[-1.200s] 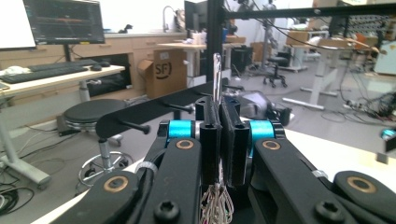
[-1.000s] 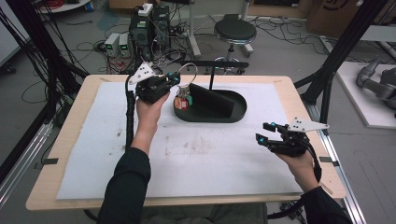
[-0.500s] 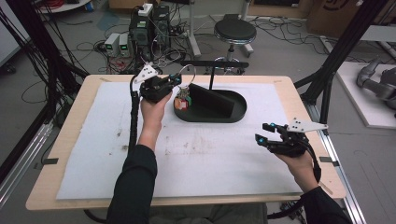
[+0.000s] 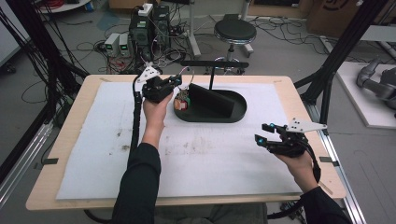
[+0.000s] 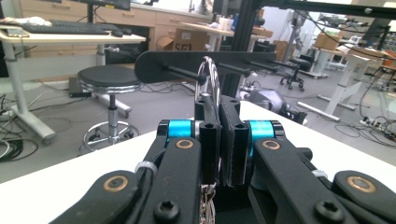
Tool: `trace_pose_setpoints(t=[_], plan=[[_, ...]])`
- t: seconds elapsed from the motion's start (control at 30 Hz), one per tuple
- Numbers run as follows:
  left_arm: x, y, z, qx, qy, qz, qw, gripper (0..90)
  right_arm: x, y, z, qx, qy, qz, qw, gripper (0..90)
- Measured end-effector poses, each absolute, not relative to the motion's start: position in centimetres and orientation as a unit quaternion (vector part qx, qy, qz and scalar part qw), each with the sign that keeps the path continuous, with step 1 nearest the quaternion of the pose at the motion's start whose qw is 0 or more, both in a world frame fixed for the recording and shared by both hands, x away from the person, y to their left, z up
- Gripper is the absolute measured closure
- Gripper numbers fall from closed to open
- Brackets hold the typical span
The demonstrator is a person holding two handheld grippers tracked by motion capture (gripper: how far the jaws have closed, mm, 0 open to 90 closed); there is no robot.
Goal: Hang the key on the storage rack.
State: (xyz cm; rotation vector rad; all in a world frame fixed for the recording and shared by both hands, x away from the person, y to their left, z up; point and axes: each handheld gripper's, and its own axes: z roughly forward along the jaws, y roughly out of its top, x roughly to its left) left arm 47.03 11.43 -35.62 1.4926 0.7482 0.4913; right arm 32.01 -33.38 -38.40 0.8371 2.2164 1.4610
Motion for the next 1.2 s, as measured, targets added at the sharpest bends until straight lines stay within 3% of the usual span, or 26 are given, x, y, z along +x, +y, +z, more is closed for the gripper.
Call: trace_pose_setpoints(t=[0.43, 0.6, 0.73, 0.8, 0.93, 1.2], plan=[[47.7, 11.3, -36.4, 0.651, 0.35, 0.214, 0.639, 86.4, 31.9, -33.4, -38.6, 0.298, 0.784, 0.515, 0.179, 42.5], [47.8, 11.3, -36.6, 0.652, 0.36, 0.22, 0.63, 82.3, 31.8, -33.5, -38.8, 0.298, 0.785, 0.513, 0.18, 42.5], [47.8, 11.4, -36.5, 0.649, 0.371, 0.224, 0.625, 63.8, 31.7, -33.7, -38.9, 0.301, 0.784, 0.512, 0.182, 42.4], [47.6, 11.7, -36.3, 0.647, 0.381, 0.233, 0.618, 48.6, 31.7, -33.7, -39.0, 0.303, 0.783, 0.512, 0.182, 42.3], [46.9, 12.2, -35.5, 0.663, 0.381, 0.247, 0.596, 31.6, 31.8, -33.8, -39.1, 0.307, 0.782, 0.51, 0.185, 41.9], [42.5, 12.7, -33.8, 0.688, 0.327, 0.314, 0.566, 28.6, 32.4, -33.8, -39.2, 0.322, 0.777, 0.506, 0.191, 39.5]])
